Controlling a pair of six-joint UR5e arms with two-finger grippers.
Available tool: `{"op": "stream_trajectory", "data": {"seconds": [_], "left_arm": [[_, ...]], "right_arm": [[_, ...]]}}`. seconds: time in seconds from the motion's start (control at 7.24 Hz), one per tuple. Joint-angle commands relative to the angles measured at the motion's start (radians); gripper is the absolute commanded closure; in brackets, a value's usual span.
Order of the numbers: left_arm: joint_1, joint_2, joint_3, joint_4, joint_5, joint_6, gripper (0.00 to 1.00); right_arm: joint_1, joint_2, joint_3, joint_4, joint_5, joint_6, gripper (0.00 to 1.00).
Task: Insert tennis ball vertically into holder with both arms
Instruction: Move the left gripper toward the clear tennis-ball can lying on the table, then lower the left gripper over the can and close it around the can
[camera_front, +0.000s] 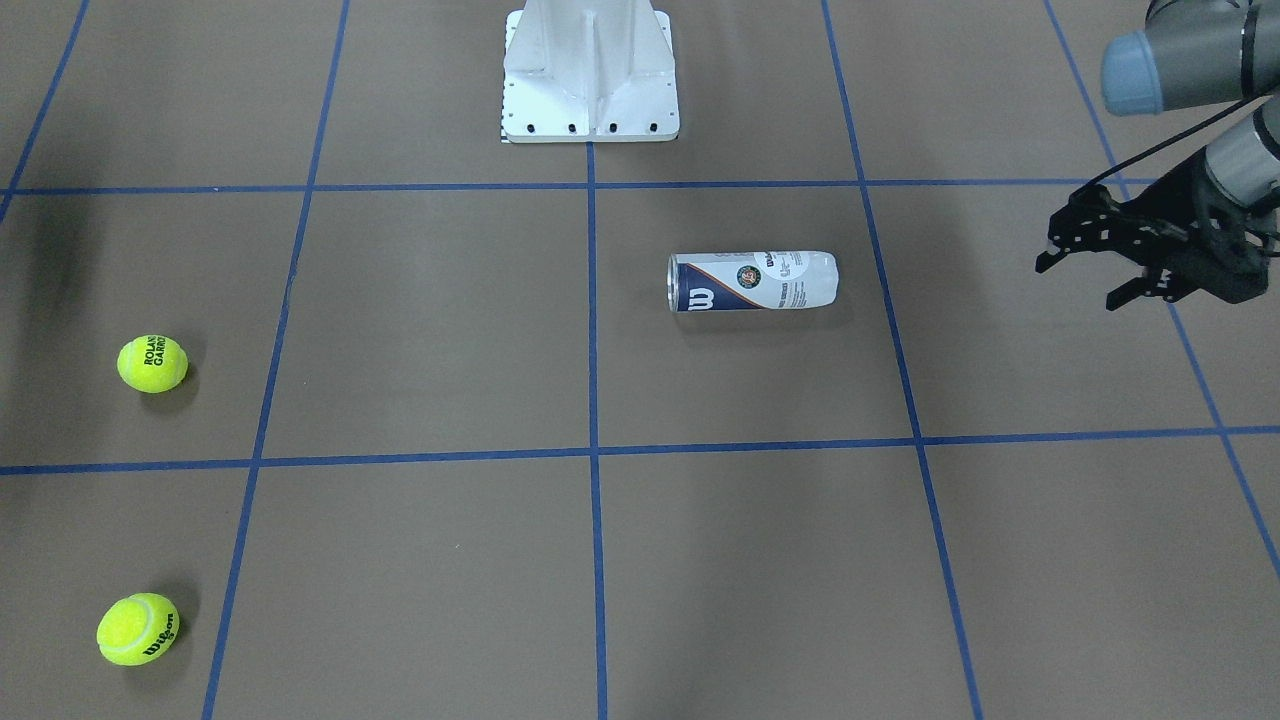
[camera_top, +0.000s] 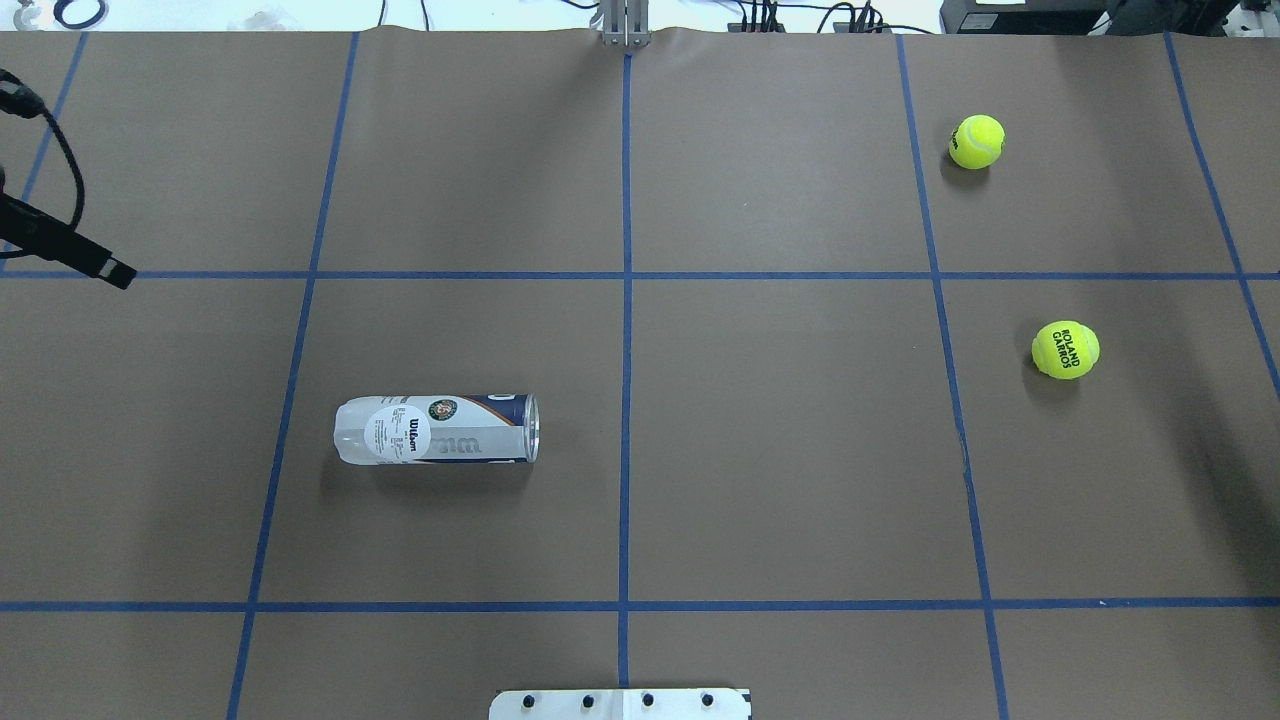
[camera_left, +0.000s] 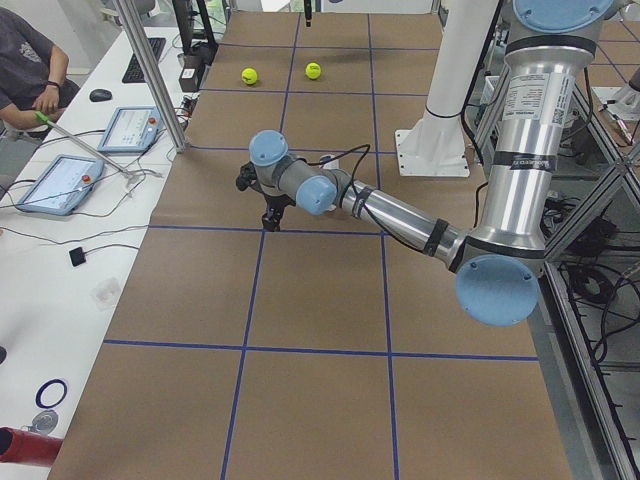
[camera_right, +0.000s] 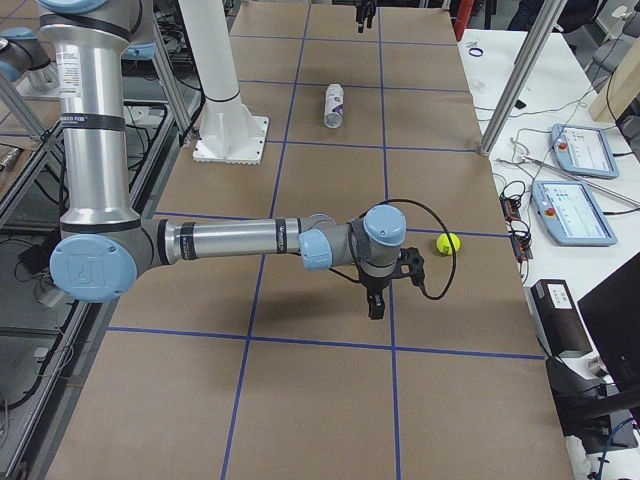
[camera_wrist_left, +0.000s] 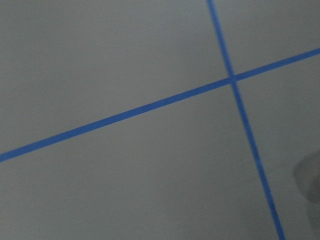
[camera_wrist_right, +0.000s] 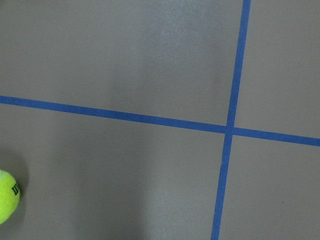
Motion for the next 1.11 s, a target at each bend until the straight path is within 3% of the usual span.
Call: {"op": "stream_trajectory", "data": {"seconds": [0.0,0.14,0.41,0.55,0.97], "left_arm": [[0.12,-0.145,-0.007,0.001,0.02,-0.004,0.01],[0.198,-0.242,-0.004,0.013,0.111,-0.007,0.0],[0.312,-0.365,0.051,0.025,0.161,-0.015,0.0],[0.342,-0.379,0.051,0.021,0.214,-0.001,0.0],[0.482,-0.404,0.114,0.026,0.375,0.32,0.01]], "right_arm": [[0.0,0.002,0.001,0.0,0.005,0.001,0.01],[0.0,0.005,0.001,-0.001,0.008,0.003,0.01],[0.0,0.006,0.005,-0.001,0.008,0.001,0.01],[0.0,0.006,0.007,-0.001,0.01,0.003,0.01],[0.0,0.008,0.01,-0.001,0.01,0.003,0.01]]}}
